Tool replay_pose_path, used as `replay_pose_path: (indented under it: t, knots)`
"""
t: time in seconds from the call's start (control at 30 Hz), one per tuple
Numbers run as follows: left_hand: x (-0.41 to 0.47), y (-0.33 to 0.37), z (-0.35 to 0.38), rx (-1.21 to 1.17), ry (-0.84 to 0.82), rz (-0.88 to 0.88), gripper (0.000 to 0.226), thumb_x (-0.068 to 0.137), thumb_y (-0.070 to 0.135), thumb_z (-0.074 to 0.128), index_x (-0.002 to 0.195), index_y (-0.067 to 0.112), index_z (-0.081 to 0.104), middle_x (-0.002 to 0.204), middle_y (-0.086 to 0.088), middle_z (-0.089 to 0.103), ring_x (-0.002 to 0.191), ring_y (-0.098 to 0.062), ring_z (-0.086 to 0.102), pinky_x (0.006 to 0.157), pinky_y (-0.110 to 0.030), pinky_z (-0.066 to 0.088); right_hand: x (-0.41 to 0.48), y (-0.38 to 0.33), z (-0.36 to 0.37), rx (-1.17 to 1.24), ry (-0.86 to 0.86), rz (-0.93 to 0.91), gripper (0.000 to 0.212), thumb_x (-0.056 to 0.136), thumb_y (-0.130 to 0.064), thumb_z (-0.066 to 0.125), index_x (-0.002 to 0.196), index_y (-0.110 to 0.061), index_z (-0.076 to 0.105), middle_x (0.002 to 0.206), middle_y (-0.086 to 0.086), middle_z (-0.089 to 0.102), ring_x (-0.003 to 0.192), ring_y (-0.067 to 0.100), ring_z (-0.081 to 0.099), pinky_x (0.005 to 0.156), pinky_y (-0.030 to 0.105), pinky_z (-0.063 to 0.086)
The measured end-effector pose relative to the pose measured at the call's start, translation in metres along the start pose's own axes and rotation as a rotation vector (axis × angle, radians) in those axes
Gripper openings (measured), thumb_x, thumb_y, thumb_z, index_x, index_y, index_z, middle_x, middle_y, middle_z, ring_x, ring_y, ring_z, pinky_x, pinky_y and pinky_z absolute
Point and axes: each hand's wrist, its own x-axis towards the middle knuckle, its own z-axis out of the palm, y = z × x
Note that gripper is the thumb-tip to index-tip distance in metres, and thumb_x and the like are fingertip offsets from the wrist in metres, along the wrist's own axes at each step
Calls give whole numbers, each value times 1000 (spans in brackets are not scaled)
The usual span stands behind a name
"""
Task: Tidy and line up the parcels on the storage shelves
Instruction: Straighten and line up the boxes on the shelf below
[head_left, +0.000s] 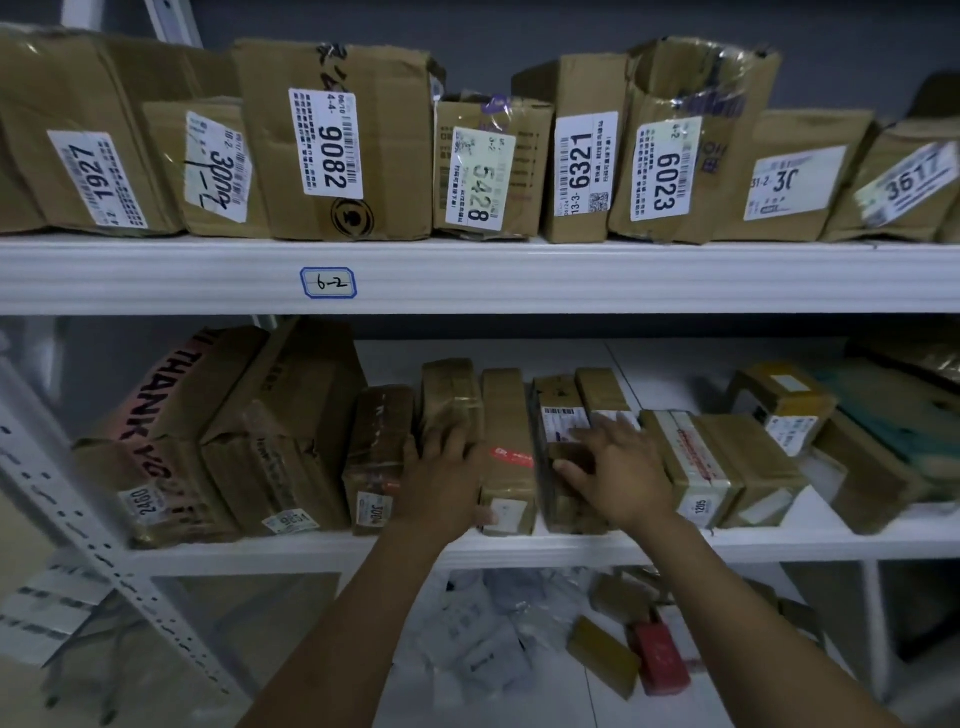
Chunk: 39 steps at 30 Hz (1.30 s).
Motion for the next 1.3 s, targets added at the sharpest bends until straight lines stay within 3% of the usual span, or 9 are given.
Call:
replay_pose_path:
  t: [0.1,0.17,0.47,0.53,0.63,0.7,0.83,1.07,1.3]
  knots:
    - [-2,1,6,-20,-46,-17,89,78,58,67,150,36,18,161,-3,-1,146,-39,1,114,-62,10,0,34,-3,-55,-111,209,71,87,-70,43,148,-40,24,162,2,7,147,38,-1,117,57,5]
    - [-3,1,7,-20,-43,-16,86,81,56,65,150,39,16,161,-2,-5,146,-39,1,114,-63,6,-2,39,1,-90,-191,202,72,86,-71,42,149,-41,22,162,1,4,147,38,-1,117,57,6]
    - [-3,11,-2,70,0,22,79,84,61,57,150,35,22,160,-7,6,145,-39,0,113,-64,-1,-11,20,-1,-121,-154,48,63,91,-60,42,149,-36,30,159,2,24,144,24,23,118,45,8]
    - [0,20,-3,93,49,61,80,83,63,56,150,33,22,158,-5,14,146,-36,2,114,-62,-1,-12,22,-3,-71,-131,23,61,91,-61,43,146,-35,35,155,1,32,142,22,28,117,42,14]
    - [9,41,-6,58,77,138,81,84,63,55,151,33,20,157,-1,18,145,-31,7,115,-57,2,-12,46,-14,22,51,94,53,91,-58,46,138,-33,47,145,1,47,133,22,39,111,39,28]
    - [17,58,-8,35,41,202,82,86,62,53,152,32,15,160,-1,13,146,-29,7,116,-53,7,-13,72,-22,-3,119,226,52,93,-56,44,139,-30,47,149,6,41,137,27,34,109,40,31]
    - [36,94,-4,-16,-19,305,82,89,58,53,153,31,11,162,-1,9,148,-28,7,118,-48,15,-15,124,-27,2,-61,428,64,92,-68,34,148,-39,26,161,10,7,147,40,-2,117,55,7]
    - [48,118,18,-153,-80,284,79,92,47,56,154,35,7,162,2,0,147,-28,10,118,-44,19,-17,136,-19,48,-126,360,69,86,-76,34,147,-43,30,160,1,13,145,36,6,113,53,23]
    - [48,127,13,-156,7,242,72,91,58,50,151,33,19,161,1,14,148,-27,6,118,-44,9,-21,131,-20,-10,-163,322,74,83,-80,24,148,-45,23,159,1,13,141,39,10,110,54,22]
